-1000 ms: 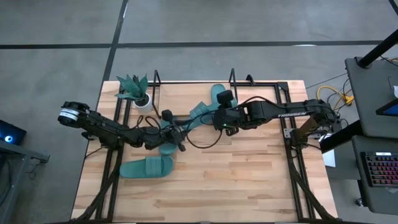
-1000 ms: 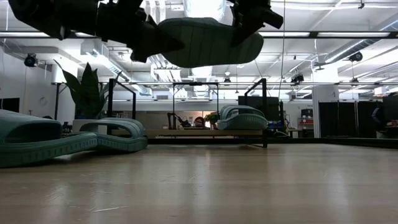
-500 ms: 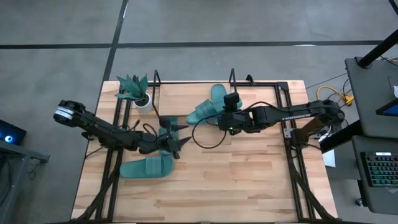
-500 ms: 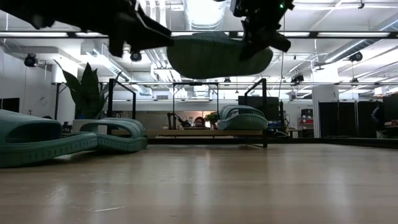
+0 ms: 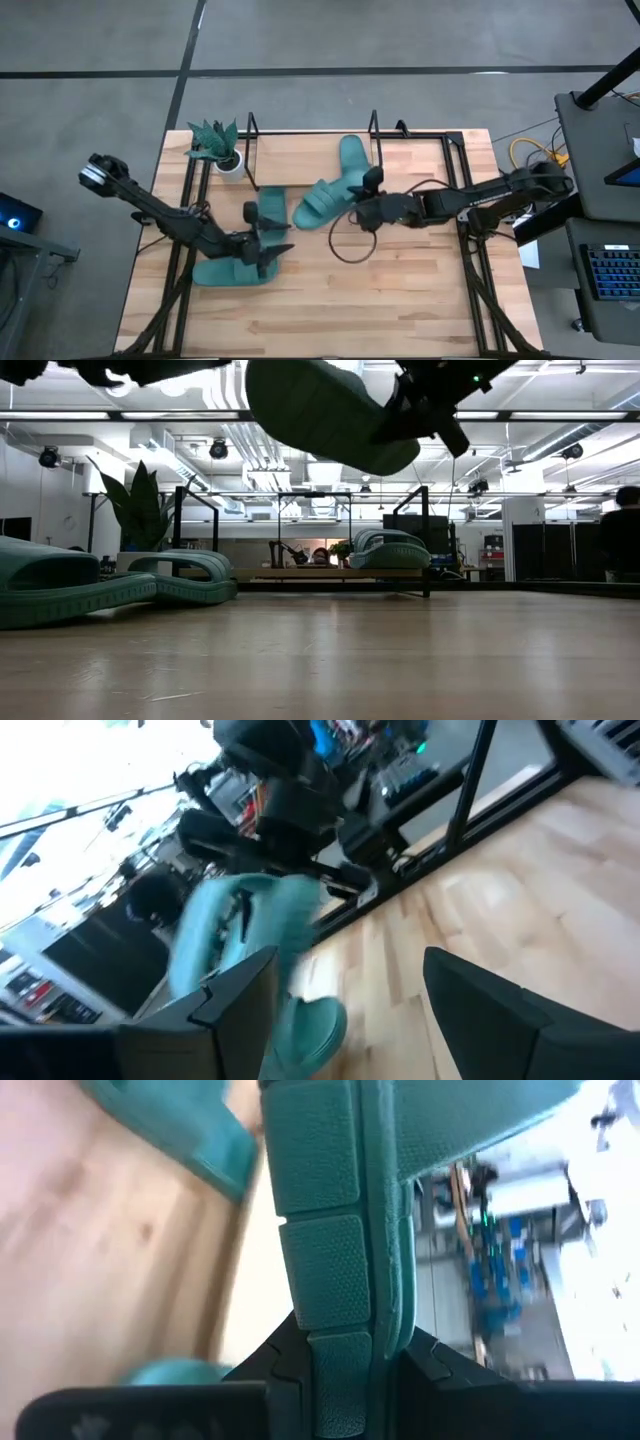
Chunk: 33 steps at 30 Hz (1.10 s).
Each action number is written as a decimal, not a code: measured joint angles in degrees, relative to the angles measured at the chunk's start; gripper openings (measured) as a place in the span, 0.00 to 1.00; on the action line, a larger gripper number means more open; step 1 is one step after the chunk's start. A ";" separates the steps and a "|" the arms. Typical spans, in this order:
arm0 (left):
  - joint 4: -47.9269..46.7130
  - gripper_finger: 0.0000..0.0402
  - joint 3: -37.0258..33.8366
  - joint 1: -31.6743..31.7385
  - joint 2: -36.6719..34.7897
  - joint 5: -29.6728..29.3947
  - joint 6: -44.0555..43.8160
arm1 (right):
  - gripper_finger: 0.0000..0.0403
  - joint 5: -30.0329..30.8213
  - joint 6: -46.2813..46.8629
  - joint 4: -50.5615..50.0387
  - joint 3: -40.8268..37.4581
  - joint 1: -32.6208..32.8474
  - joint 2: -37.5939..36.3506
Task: Pick and place slides into the shelf
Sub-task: Put the green slipper on the shelf
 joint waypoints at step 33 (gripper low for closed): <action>-30.71 0.58 27.46 2.10 12.23 -11.74 7.19 | 0.16 -0.27 -9.77 23.19 -12.39 6.81 -0.27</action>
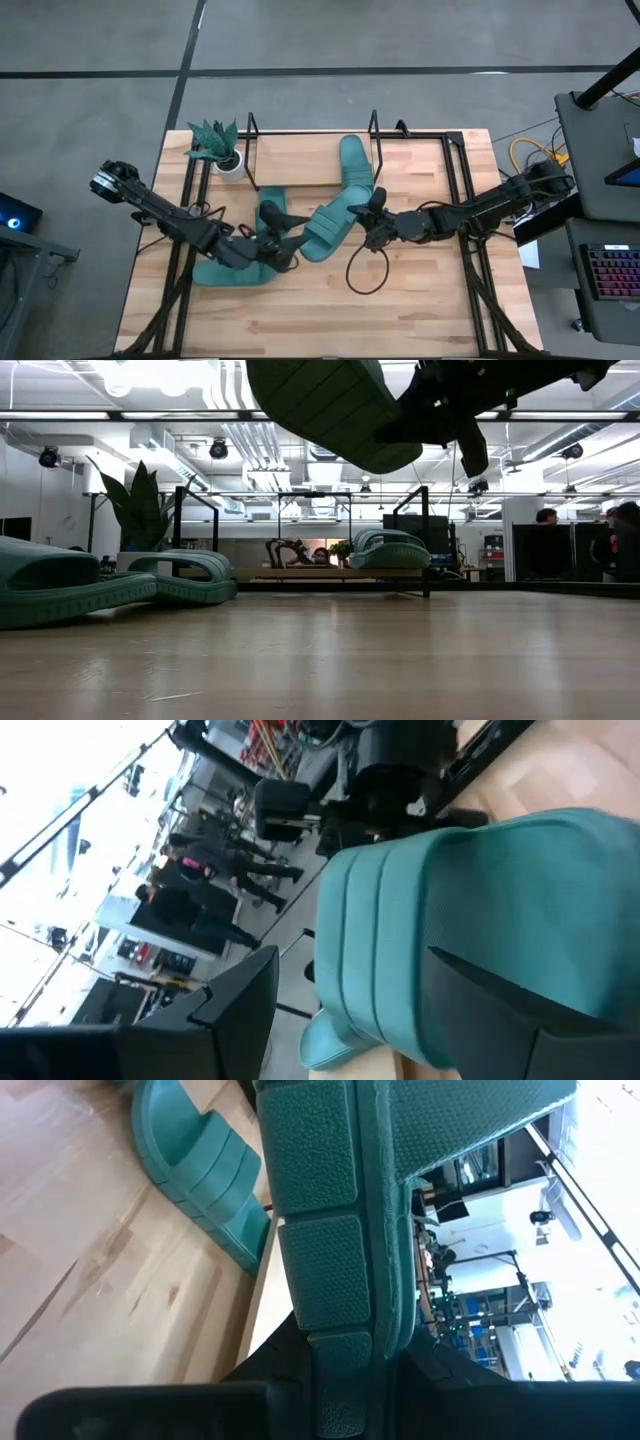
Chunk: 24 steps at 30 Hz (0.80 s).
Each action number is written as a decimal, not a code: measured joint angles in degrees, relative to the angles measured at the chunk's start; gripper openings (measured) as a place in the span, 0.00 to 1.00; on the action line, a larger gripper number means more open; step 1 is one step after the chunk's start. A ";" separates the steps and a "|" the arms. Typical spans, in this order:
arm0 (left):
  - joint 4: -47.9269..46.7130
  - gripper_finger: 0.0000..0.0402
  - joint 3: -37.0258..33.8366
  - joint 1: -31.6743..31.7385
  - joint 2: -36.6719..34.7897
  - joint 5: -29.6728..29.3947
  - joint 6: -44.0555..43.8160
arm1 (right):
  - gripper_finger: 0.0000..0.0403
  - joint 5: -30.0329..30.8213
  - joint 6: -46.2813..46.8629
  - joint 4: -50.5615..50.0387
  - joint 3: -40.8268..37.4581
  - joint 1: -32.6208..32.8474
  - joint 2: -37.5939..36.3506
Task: Pick and place slides into the shelf
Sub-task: Put the green slipper on the shelf
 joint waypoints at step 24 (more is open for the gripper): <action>-9.58 0.52 4.63 7.98 4.65 6.47 -4.17 | 0.16 0.31 -0.09 -0.10 -0.07 -0.17 0.00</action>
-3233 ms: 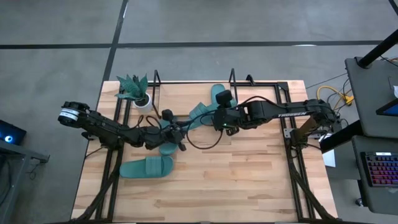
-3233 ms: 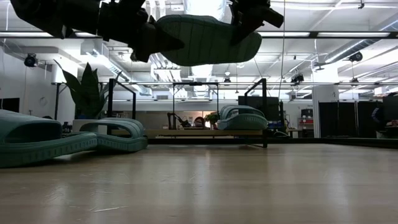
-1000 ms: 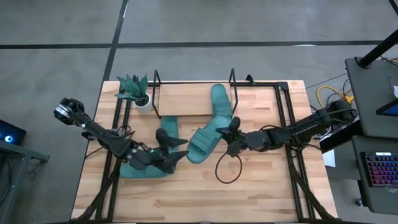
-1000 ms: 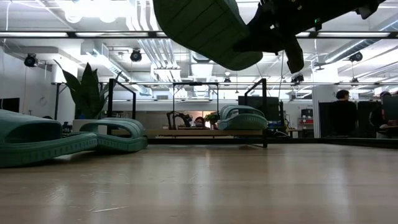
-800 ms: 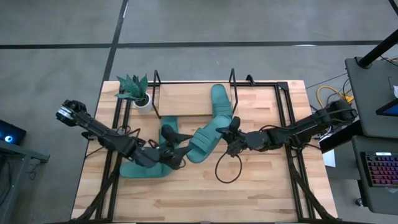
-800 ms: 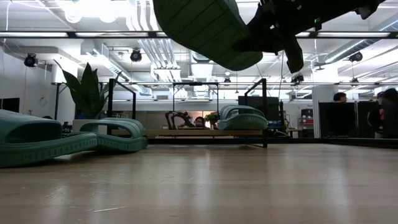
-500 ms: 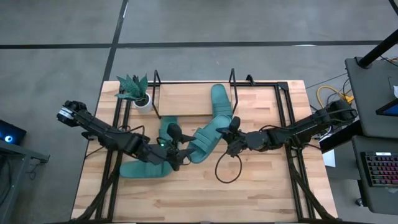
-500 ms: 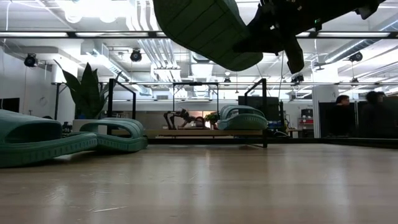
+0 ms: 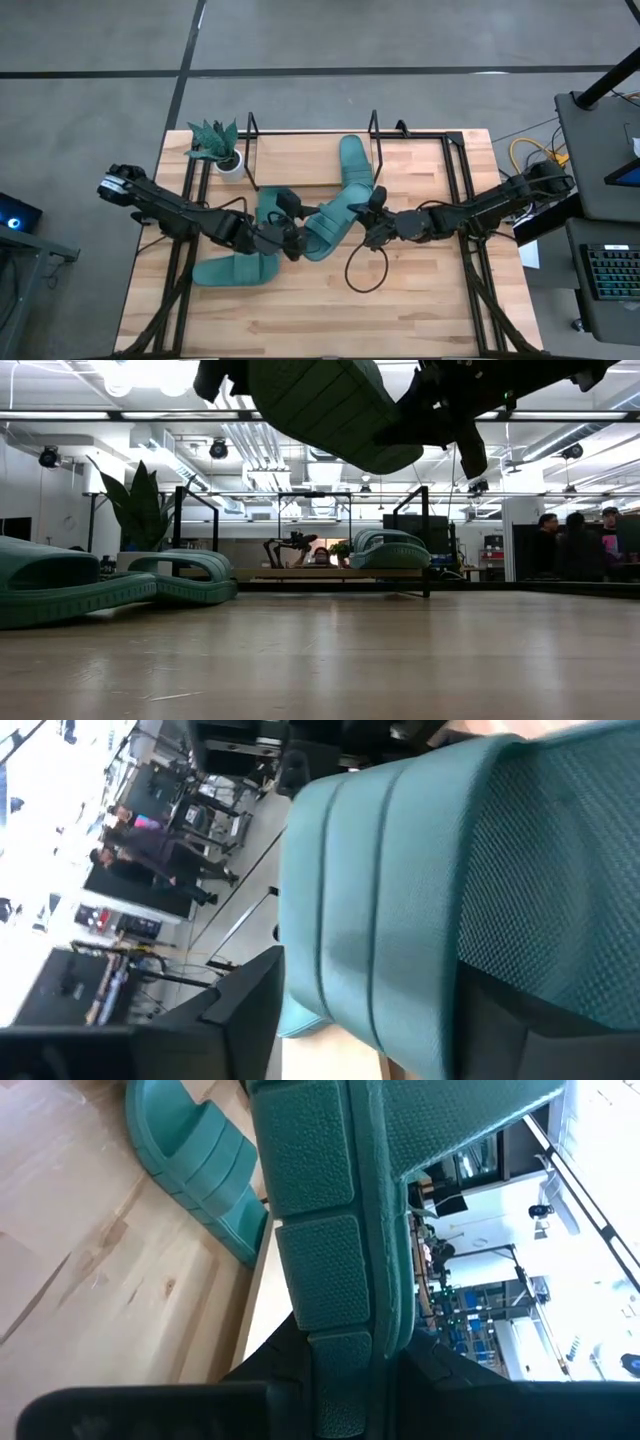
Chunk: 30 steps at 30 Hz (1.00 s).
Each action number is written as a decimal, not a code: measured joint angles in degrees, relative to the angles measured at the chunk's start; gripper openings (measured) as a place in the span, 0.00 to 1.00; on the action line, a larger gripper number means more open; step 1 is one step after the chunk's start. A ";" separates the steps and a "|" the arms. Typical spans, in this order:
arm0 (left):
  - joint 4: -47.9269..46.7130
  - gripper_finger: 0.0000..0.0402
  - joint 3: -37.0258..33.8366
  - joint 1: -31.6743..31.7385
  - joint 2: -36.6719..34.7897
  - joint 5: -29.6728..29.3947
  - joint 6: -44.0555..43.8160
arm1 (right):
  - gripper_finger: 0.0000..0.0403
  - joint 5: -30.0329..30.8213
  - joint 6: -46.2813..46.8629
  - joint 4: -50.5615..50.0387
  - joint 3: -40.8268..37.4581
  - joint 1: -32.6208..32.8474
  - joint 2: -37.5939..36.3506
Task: Pick and place slides into the shelf
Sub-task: Put the green slipper on the shelf
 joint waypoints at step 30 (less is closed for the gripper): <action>5.24 0.00 0.00 0.99 -0.88 -17.06 1.47 | 0.40 29.81 17.68 2.67 1.36 0.53 -10.88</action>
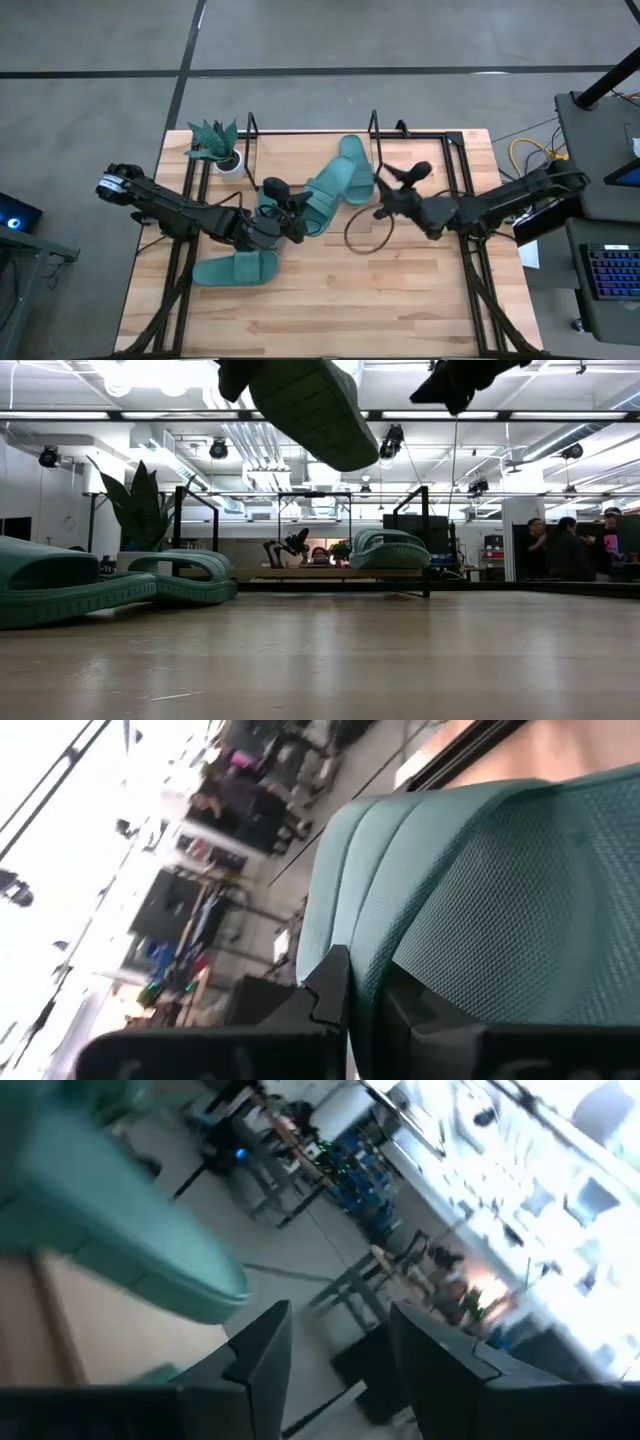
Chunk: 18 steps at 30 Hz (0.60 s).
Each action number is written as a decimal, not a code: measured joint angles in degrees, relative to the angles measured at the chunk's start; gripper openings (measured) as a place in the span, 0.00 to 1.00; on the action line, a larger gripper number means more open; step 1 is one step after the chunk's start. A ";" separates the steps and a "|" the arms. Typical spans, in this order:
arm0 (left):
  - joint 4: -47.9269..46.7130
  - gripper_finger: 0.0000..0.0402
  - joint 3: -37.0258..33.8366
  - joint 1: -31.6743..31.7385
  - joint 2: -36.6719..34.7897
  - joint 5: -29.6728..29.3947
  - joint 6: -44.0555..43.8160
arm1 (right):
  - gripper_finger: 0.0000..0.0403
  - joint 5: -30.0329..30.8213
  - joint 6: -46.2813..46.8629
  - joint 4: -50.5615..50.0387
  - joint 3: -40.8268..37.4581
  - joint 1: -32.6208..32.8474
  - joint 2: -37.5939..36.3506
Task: Pick and place slides into the shelf
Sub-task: Put the green slipper on the shelf
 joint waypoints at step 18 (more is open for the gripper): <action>3.19 0.00 -0.35 6.62 11.23 -18.86 -4.41 | 0.30 -35.57 27.08 -0.82 -13.98 0.17 -23.58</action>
